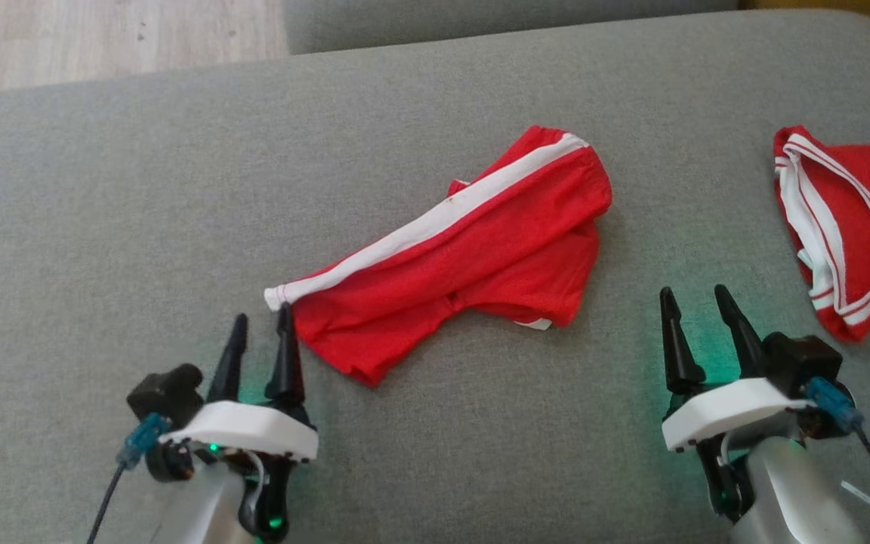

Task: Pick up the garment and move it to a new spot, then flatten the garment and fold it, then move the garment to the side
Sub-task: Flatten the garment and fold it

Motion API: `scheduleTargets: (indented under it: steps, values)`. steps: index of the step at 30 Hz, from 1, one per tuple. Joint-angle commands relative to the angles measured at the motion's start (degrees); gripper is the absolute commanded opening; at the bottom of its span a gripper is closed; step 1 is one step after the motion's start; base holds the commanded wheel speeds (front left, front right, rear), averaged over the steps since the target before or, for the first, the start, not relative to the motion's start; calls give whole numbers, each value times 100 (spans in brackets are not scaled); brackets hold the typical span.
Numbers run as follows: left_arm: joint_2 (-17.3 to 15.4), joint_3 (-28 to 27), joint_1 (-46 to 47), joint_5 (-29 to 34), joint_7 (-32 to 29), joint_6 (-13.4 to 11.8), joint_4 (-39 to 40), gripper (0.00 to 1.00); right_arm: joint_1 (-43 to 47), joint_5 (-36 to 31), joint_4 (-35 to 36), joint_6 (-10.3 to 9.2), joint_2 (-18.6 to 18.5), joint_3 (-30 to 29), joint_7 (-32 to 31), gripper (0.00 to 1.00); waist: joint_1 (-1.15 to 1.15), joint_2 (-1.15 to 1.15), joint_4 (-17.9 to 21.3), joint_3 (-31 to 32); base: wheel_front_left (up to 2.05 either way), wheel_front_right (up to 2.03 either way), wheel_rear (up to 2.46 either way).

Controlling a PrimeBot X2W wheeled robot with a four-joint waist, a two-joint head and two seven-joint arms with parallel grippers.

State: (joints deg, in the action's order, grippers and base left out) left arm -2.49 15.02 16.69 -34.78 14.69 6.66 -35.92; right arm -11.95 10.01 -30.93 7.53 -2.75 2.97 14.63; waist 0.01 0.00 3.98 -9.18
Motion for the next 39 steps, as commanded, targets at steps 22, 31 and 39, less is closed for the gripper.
scheduleTargets:
  steps: [22, 31, 39]
  values:
    - [-39, 389, 619, -803, 30, 82, 3, 21, -344, 50, 185, -4, -13, 118, 37, 100, -1, 0, 16, -320, 0, 0, 0]
    - [-39, 300, 581, -632, 30, 82, 234, 0, -714, 208, 197, -4, -13, 146, 37, 100, -1, 0, -131, -367, 0, 0, 0]
    - [-39, 601, 470, -506, 30, 82, 383, 0, -2442, 1173, -746, -4, -271, 798, -352, 100, -1, 0, -541, -462, 0, 0, 0]
